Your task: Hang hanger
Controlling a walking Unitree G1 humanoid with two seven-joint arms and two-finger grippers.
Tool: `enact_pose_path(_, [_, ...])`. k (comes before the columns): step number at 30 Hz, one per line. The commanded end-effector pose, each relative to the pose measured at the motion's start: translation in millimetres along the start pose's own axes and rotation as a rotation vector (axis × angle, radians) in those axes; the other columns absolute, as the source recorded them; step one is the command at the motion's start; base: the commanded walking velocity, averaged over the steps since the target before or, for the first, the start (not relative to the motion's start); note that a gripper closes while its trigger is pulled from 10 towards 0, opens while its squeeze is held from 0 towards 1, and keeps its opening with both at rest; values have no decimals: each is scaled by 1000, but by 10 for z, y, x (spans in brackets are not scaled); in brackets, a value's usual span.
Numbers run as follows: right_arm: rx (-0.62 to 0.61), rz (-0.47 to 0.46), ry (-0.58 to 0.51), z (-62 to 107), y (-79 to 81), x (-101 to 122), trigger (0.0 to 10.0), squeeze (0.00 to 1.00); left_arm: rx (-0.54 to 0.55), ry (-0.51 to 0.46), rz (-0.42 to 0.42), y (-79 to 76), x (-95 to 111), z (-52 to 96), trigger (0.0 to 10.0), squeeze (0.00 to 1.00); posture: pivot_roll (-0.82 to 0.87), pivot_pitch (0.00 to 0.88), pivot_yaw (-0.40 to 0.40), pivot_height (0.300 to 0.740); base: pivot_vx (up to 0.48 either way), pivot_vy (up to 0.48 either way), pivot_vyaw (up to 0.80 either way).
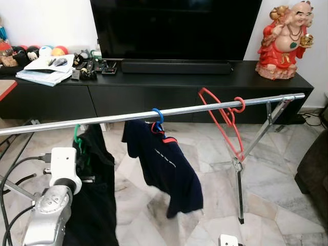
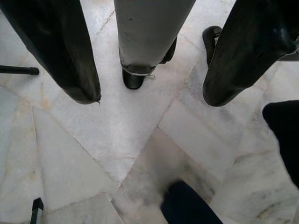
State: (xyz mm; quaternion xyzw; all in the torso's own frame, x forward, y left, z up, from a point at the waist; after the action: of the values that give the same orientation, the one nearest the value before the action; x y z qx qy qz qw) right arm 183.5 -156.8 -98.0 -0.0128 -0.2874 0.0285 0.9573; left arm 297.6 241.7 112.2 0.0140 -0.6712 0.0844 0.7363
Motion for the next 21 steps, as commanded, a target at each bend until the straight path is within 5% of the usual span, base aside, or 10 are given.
enact_pose_path(1, [0, -2, 11, 3, 4, -25, 10000, 0, -37, -159, 30, -75, 223, 5, 10000, 0, 9, 69, 1, 721, 0, 0, 0])
enact_pose_path(7, [-2, -11, 5, 4, 12, -24, 10000, 0, -40, -329, 67, -137, 481, -19, 10000, 0, 6, 72, 1, 721, 0, 0, 0])
enact_pose_path(13, [-4, -14, 3, 4, 13, -25, 10000, 0, -39, -401, 44, -119, 575, 56, 10000, 0, 10, 72, -1, 721, 0, 0, 0])
enact_pose_path(21, [0, -1, 6, 5, -14, -27, 10000, 0, -34, -371, -29, 84, 433, 456, 10000, 0, 29, 84, -20, 721, 0, 0, 0])
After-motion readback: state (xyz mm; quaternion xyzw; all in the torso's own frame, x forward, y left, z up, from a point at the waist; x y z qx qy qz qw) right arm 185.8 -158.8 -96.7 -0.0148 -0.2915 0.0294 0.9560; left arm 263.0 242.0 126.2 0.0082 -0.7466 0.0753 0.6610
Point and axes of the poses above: a point about 5 cm out from each wrist's last joint towards the gripper, its own z axis pointing back from the gripper into the wrist, its own x axis along the axis of the wrist's last joint, y = z × x, the point moved 1 cm from there along -z, pointing out of the wrist towards the gripper, and after that the axes turned 11 degrees about z, right-handed, at the moved point
